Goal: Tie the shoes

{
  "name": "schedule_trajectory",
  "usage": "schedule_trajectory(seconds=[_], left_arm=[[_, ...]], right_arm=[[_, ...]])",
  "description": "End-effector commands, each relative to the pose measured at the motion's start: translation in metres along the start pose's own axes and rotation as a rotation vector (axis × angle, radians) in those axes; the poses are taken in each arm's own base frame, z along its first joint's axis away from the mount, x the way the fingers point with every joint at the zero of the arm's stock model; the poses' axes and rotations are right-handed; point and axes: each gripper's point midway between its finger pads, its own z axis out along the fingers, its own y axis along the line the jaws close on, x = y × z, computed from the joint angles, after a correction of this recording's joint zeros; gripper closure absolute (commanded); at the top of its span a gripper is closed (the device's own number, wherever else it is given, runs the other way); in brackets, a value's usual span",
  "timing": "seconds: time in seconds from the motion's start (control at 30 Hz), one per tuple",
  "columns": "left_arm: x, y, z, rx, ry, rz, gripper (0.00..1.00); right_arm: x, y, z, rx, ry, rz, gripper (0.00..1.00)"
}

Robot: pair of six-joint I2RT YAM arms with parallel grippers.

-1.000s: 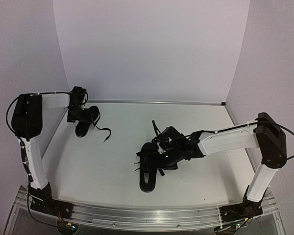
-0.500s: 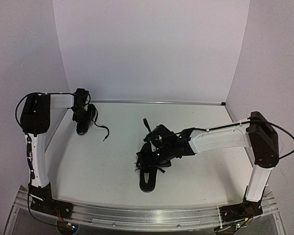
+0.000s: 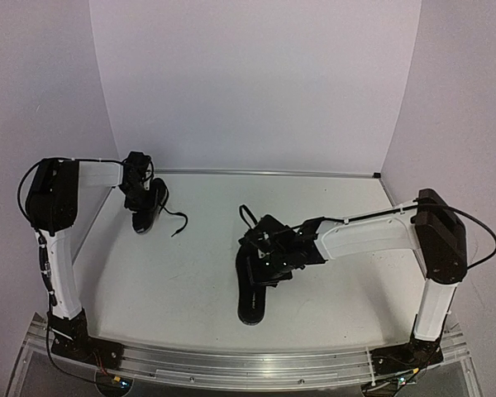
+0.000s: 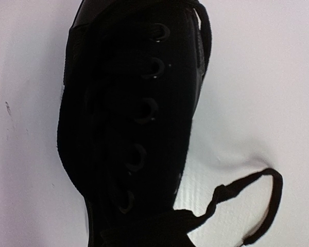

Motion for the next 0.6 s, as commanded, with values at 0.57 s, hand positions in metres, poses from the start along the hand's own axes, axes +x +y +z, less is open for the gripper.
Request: schedule_trajectory(seconds=[0.57], left_arm=[[0.123,-0.299,-0.15,0.409,-0.096,0.073,1.0]], right_arm=[[-0.108,-0.25,-0.108,0.373,-0.212,0.042,1.0]])
